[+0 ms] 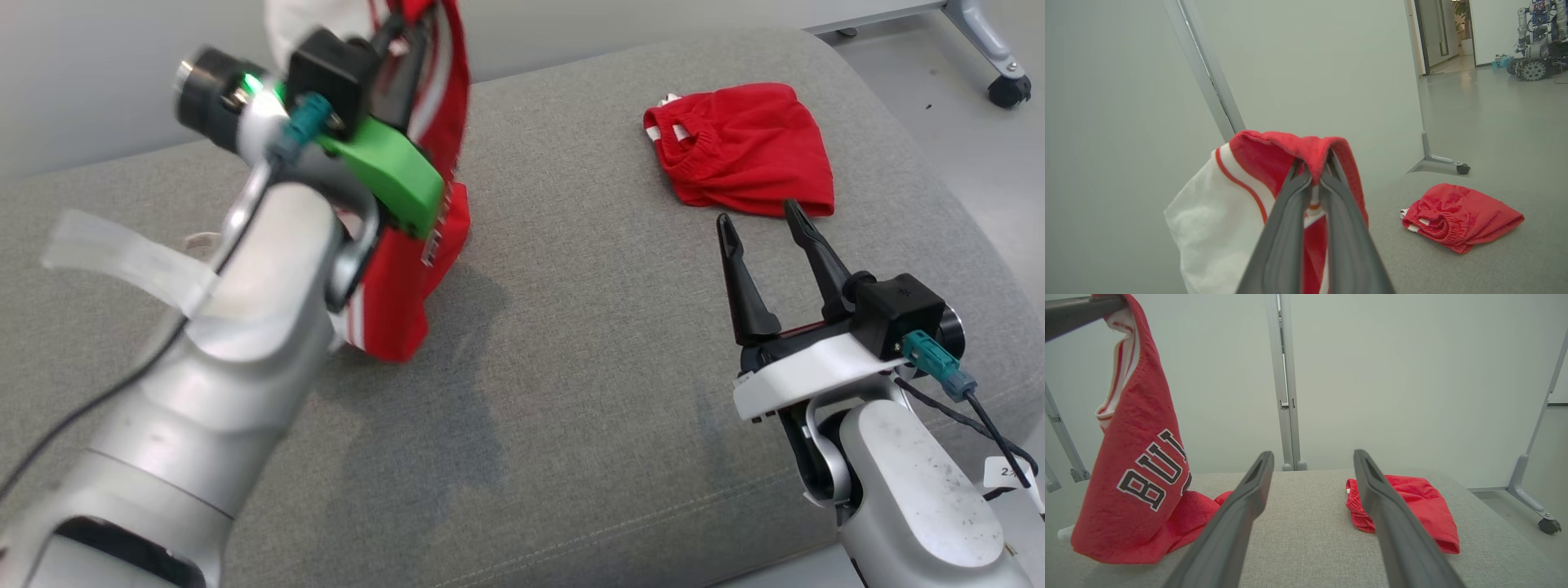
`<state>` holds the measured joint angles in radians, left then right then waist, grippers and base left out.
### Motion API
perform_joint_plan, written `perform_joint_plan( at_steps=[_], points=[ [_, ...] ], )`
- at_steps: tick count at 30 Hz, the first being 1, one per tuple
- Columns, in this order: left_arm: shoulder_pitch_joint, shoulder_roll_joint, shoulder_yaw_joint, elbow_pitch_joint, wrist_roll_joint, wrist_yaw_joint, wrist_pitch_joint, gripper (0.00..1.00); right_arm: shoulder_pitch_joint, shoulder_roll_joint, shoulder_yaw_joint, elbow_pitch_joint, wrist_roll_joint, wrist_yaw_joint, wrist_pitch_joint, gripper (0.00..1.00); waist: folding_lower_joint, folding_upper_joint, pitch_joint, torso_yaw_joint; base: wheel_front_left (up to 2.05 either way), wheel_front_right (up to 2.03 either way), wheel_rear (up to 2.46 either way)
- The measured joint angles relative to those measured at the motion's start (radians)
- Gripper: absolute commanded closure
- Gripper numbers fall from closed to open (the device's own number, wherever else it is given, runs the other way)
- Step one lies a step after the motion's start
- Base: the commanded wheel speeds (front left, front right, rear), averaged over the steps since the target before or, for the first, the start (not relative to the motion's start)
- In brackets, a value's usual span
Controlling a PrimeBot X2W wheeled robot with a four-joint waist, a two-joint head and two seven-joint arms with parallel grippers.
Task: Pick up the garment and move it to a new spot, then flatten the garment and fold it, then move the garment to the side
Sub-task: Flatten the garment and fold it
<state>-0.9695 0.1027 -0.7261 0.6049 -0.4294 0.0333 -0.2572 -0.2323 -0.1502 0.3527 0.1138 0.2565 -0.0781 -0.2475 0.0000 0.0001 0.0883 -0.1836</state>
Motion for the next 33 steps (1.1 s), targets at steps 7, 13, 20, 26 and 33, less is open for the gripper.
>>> perform_joint_plan(
  at_steps=[7, 13, 20, 26, 33],
  points=[
    [0.211, -0.082, -0.106, -0.023, -0.044, -0.071, 0.0, 1.0, 0.003, -0.002, -0.012, -0.007, 0.0, -0.002, 0.0, 0.0, 0.0, 0.0, 0.027, -0.002, 0.0, 0.0, 0.0],
    [0.402, -0.072, -0.192, -0.001, -0.059, -0.105, 0.001, 1.0, 0.017, -0.013, -0.03, -0.007, 0.0, -0.003, 0.0, 0.0, 0.0, 0.0, 0.039, 0.019, 0.0, 0.0, 0.0],
    [0.512, -0.046, -0.196, 0.08, -0.065, -0.082, 0.001, 1.0, 0.017, -0.001, -0.012, -0.006, 0.0, -0.002, -0.002, 0.0, 0.0, 0.0, 0.042, 0.044, 0.0, 0.0, 0.0],
    [0.553, 0.003, -0.161, 0.115, -0.065, -0.056, 0.001, 1.0, 0.017, -0.008, -0.02, -0.005, 0.0, -0.003, -0.003, 0.0, 0.0, 0.0, 0.046, 0.049, 0.0, 0.0, 0.0],
    [0.581, -0.019, -0.078, 0.079, -0.125, -0.036, 0.001, 0.0, 0.019, -0.009, -0.032, -0.002, 0.0, -0.003, -0.003, 0.0, 0.0, 0.0, 0.047, 0.063, 0.0, 0.0, 0.0]
  ],
)
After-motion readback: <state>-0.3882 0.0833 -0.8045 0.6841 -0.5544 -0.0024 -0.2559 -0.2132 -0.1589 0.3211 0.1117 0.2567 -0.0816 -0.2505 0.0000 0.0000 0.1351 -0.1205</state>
